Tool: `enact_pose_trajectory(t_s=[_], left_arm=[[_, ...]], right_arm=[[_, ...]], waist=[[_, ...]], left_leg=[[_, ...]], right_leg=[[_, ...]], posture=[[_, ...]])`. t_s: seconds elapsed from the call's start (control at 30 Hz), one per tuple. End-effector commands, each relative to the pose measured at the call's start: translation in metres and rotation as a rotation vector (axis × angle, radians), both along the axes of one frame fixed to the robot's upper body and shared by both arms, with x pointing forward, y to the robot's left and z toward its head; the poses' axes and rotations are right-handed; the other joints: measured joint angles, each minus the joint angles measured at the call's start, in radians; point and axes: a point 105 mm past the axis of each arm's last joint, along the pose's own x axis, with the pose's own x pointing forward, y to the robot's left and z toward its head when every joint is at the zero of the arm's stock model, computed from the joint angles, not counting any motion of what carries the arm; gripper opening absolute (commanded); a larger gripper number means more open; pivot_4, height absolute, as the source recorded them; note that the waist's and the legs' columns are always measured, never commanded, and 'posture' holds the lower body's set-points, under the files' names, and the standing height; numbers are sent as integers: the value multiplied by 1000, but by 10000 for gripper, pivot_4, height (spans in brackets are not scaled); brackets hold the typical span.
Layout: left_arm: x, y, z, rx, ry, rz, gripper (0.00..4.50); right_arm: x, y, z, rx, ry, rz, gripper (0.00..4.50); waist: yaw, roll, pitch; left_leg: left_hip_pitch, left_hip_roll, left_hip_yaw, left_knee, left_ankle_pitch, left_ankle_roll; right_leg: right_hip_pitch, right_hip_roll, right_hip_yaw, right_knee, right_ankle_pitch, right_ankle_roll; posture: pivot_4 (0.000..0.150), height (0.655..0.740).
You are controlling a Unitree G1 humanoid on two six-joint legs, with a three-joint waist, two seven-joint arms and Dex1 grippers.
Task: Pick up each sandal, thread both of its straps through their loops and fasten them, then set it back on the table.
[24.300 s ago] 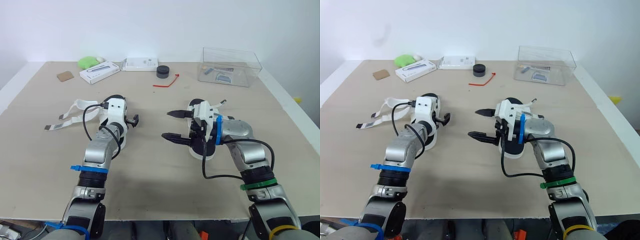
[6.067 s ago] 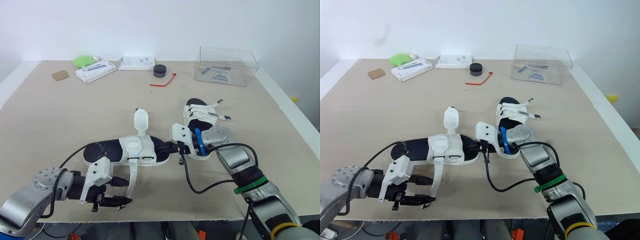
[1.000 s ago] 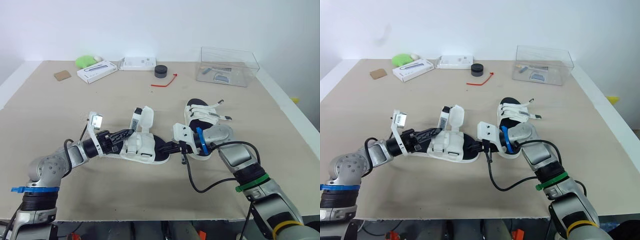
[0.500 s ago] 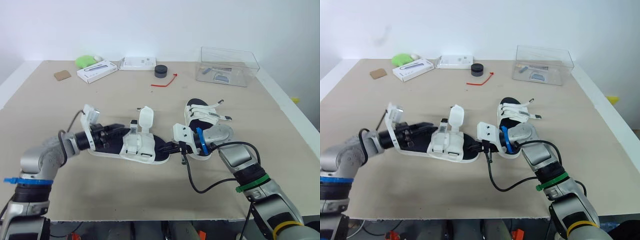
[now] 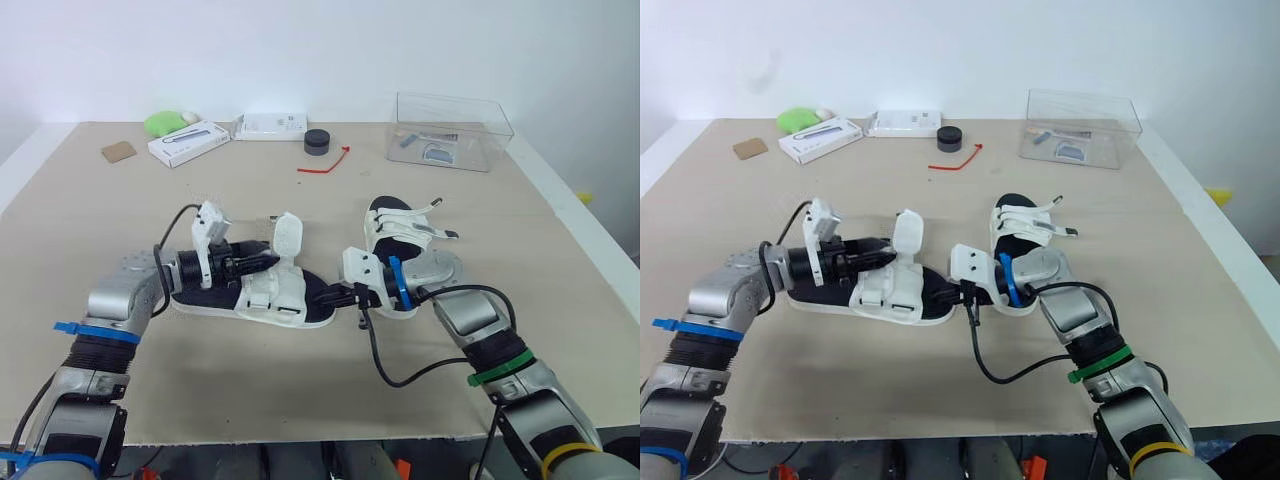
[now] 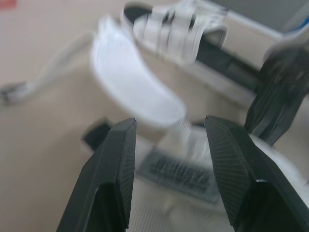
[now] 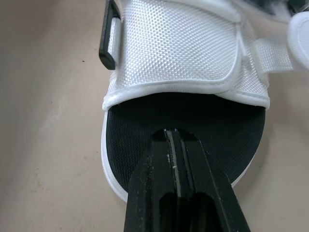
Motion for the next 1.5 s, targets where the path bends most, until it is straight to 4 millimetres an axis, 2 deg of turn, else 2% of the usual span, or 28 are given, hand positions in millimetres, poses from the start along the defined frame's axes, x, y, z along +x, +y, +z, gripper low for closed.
enact_pose_trajectory(t_s=[0.03,0.2,0.43,0.57,0.77,0.9,1.1,1.23,1.33,1.5], left_arm=[[15,10,10,13,-37,33,22738],[18,11,6,-6,29,-3,22738],[-7,-2,-16,28,187,-149,22738],[-9,-2,-19,40,203,-149,22738],[-10,-2,-14,26,211,-149,22738],[-1,3,-8,42,140,-88,22738],[16,12,20,-16,15,14,22738],[19,10,35,-37,-48,32,22738],[20,4,33,-103,50,31,22738],[3,-16,43,-304,303,-110,22738]], right_arm=[[0,4,16,43,-45,6,0],[1,3,16,41,-48,2,0],[1,4,14,42,-45,-1,0],[1,3,12,39,-43,-2,0],[2,4,12,35,-45,0,0],[2,4,12,35,-46,2,0],[2,5,11,31,-45,7,0],[2,4,10,28,-45,8,0],[2,5,10,27,-45,11,0],[1,6,8,25,-43,18,0]], waist=[[1,0,0],[1,0,0],[3,0,0],[3,0,0],[3,0,0],[3,0,0],[3,0,0],[3,0,0],[4,0,0],[3,0,0]], left_leg=[[0,0,0,0,0,0],[-1,0,0,0,0,0],[-3,-1,0,0,-1,1],[-3,-2,0,0,-1,1],[-3,-2,0,0,-1,1],[-3,-2,0,0,-1,1],[-3,-2,-1,0,-1,1],[-3,-2,-1,0,-1,1],[-3,-2,-1,0,-1,1],[-3,-2,-1,0,-1,1]], right_leg=[[0,0,0,0,0,0],[-1,0,0,0,0,0],[-1,-3,0,0,-1,2],[-1,-4,0,0,-2,3],[-1,-4,0,0,-2,3],[-1,-4,0,0,-2,3],[-1,-4,0,0,-2,3],[-1,-4,0,0,-2,3],[-1,-5,0,0,-2,3],[-1,-5,0,0,-2,4]], posture=[[1500,7400],[1500,7400],[1500,7400],[1500,7400],[1500,7400],[1500,7400],[1500,7400],[1500,7400],[1500,7400],[1500,7400]])
